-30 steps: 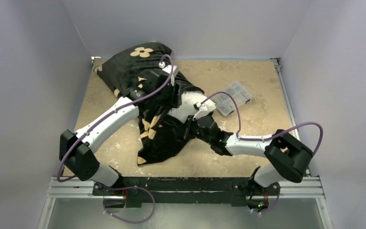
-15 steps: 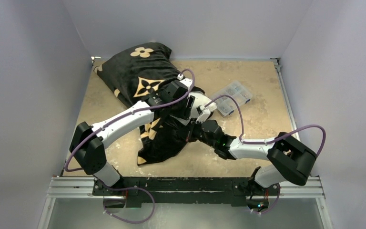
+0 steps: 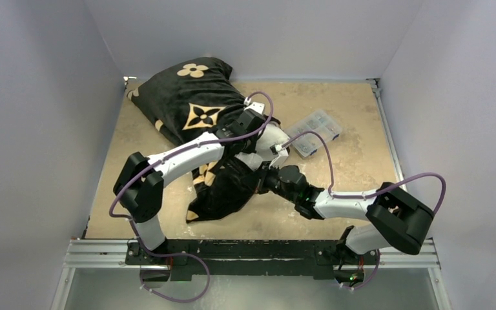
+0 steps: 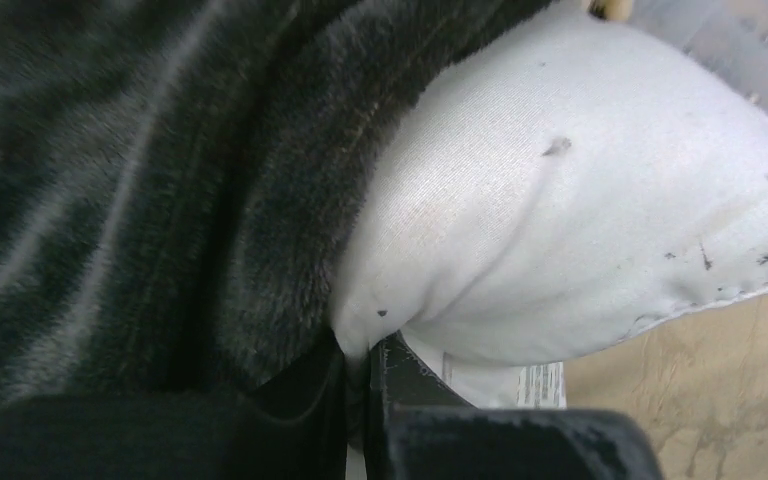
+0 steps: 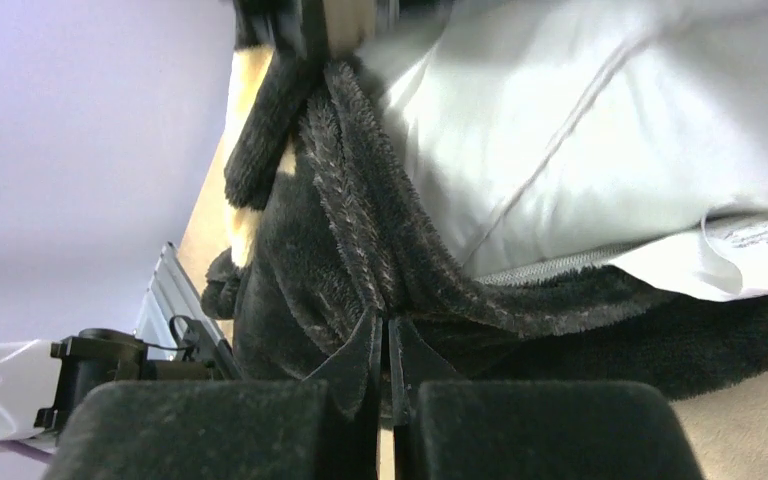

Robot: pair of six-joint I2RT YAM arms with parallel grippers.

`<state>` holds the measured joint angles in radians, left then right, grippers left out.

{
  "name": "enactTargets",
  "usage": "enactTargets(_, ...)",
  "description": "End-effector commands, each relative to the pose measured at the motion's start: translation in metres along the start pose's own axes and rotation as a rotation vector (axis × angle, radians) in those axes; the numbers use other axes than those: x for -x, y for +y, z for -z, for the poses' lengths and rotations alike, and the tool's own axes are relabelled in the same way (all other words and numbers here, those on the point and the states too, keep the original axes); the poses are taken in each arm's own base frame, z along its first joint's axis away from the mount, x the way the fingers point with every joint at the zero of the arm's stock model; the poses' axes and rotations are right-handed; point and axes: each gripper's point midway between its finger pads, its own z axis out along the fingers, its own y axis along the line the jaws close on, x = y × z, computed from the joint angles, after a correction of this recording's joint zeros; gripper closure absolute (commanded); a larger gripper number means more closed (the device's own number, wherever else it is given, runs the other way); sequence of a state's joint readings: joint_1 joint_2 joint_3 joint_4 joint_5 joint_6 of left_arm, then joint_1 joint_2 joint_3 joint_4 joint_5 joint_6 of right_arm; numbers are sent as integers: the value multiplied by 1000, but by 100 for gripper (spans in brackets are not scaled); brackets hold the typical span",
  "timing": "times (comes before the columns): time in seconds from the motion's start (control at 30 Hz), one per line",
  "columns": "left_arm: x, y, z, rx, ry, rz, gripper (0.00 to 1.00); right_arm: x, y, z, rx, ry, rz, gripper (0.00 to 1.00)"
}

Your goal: Remove the pillowcase from the pillow

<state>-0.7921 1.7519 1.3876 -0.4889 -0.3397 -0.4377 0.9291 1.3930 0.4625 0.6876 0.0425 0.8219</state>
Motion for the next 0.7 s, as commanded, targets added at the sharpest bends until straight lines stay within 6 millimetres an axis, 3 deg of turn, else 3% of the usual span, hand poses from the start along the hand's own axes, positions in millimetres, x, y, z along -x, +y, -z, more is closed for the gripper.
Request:
enactTargets(0.0, 89, 24, 4, 71, -222, 134, 100, -9, 19, 9, 101, 38, 8, 100)
enactTargets(0.17, 168, 53, 23, 11, -353, 281, 100, -20, 10, 14, 87, 65, -7, 100)
enactTargets(0.23, 201, 64, 39, 5, -417, 314, 100, -23, 7, 17, 84, 71, -13, 100)
enactTargets(0.3, 223, 70, 52, -3, -454, 329, 100, -25, 4, 19, 79, 71, -21, 100)
enactTargets(0.67, 286, 83, 119, -220, -595, 463, 100, -46, -23, 13, -22, 115, -81, 100)
